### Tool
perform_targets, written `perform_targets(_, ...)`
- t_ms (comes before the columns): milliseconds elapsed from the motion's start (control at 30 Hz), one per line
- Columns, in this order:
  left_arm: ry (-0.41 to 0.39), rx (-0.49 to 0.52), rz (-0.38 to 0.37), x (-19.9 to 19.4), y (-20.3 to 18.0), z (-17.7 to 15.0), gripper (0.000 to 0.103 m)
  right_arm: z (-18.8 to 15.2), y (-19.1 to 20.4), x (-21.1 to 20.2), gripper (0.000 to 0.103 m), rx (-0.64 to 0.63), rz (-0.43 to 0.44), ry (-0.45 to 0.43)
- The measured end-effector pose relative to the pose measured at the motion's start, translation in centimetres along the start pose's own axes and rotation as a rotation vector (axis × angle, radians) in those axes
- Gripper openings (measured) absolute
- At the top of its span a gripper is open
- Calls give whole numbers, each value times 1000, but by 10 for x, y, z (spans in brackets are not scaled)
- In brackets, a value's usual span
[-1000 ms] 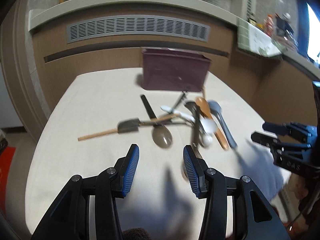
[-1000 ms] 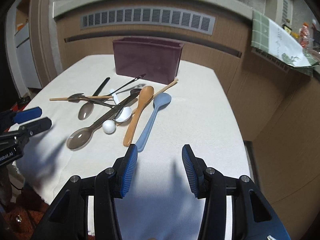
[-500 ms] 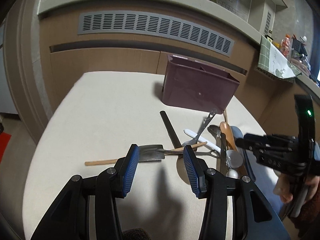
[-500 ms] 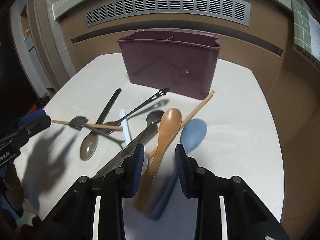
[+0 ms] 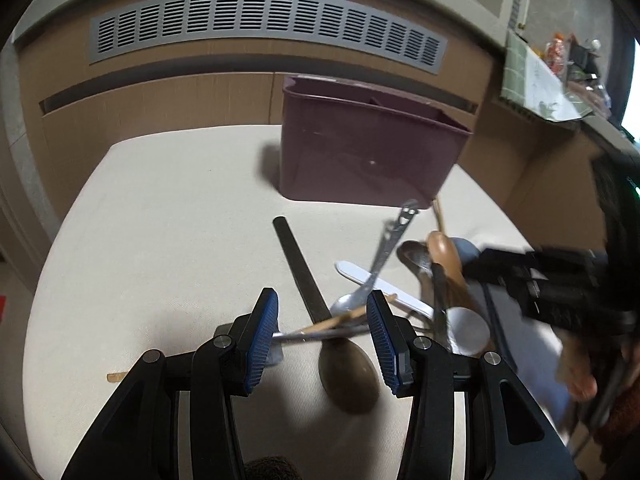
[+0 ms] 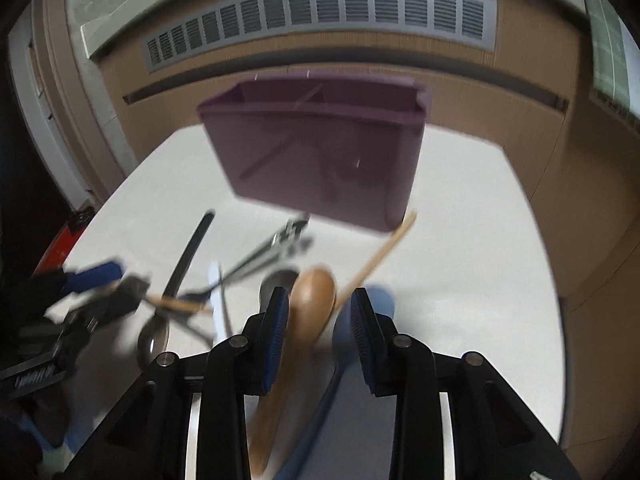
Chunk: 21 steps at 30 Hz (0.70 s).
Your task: Organize utensils
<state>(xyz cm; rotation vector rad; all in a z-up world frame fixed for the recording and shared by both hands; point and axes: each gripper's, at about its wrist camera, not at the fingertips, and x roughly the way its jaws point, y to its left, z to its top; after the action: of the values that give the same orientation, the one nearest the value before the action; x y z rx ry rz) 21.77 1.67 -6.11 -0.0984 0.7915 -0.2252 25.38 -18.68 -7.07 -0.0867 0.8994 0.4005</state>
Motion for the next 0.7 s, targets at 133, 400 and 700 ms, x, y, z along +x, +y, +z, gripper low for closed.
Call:
perform_targets(133, 3, 6, 18, -1, -4, -5, 47, -12, 6, 0, 31, -19, -15, 0)
perform_targets(400, -13, -30, 19, -13, 3, -8, 47, 8, 25, 28, 29, -120, -112, 33)
perform_targets(700, 15, 33, -83, 0, -20, 2, 47, 0, 5, -14, 26, -64, -112, -111)
